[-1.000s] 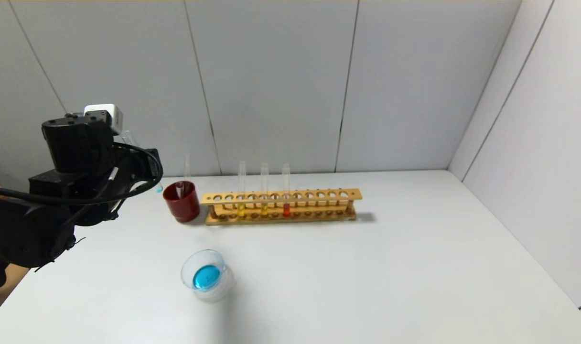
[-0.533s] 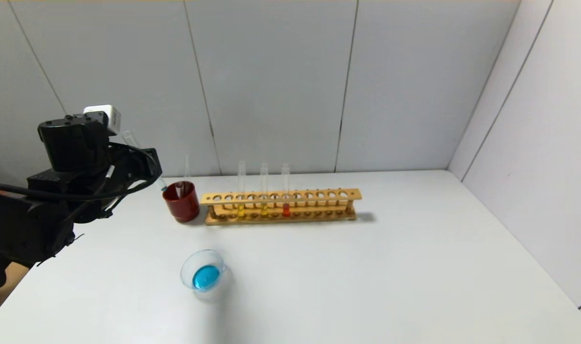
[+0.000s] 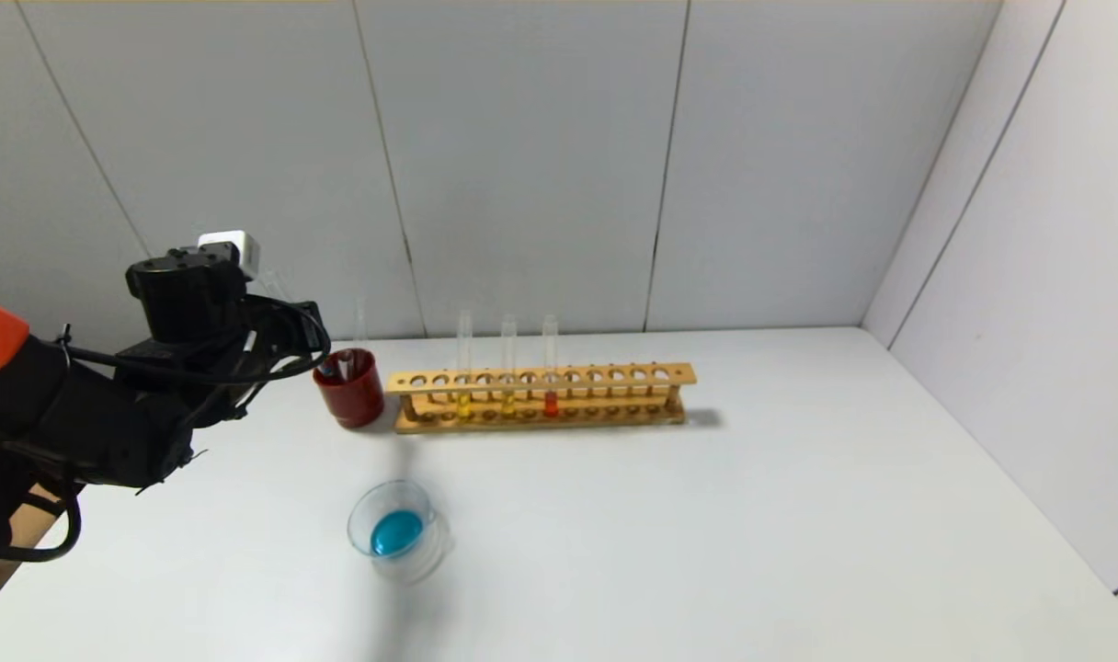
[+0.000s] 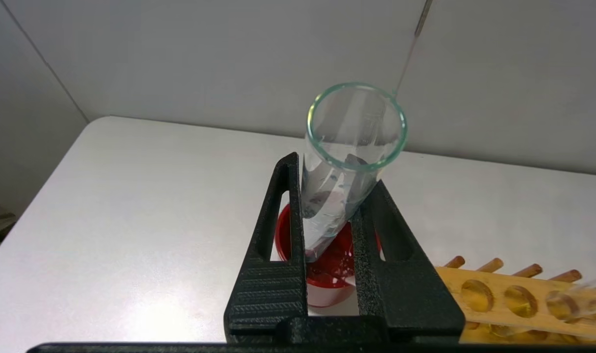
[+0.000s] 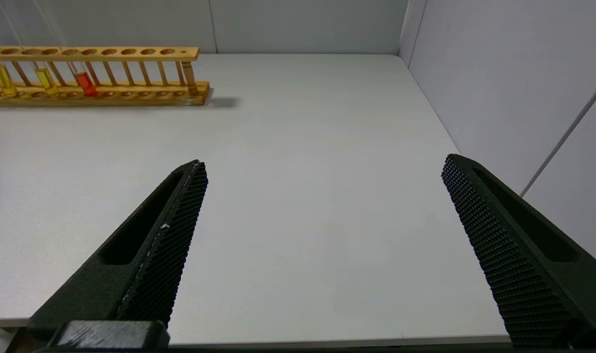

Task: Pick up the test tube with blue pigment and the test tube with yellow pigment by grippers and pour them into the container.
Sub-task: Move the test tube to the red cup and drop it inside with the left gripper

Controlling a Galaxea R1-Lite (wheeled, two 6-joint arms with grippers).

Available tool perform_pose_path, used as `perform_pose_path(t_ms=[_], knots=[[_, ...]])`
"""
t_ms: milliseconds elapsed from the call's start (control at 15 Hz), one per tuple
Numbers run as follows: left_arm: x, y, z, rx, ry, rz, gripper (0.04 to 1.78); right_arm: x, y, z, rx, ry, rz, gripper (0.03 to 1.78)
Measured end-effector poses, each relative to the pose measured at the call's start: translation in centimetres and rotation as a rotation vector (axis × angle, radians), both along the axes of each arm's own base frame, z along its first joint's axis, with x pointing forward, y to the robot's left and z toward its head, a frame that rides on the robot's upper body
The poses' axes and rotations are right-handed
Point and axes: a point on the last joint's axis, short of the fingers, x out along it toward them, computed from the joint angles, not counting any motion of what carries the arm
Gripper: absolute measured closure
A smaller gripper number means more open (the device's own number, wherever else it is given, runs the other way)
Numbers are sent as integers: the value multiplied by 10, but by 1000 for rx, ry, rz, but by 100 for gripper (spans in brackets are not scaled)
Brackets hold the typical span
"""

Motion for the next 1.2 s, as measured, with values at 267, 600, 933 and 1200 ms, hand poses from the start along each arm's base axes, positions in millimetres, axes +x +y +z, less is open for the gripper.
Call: perform_pose_path(t_ms=[267, 600, 933, 1200], knots=[[17, 3, -16, 2, 28, 12, 151, 0, 0, 0, 0, 0, 0, 6], [33, 5, -28, 5, 43, 12, 151, 0, 0, 0, 0, 0, 0, 6], [37, 4, -37, 9, 60, 2, 144, 0, 0, 0, 0, 0, 0, 6], [38, 4, -37, 9, 51, 0, 101, 0, 0, 0, 0, 0, 0, 6]])
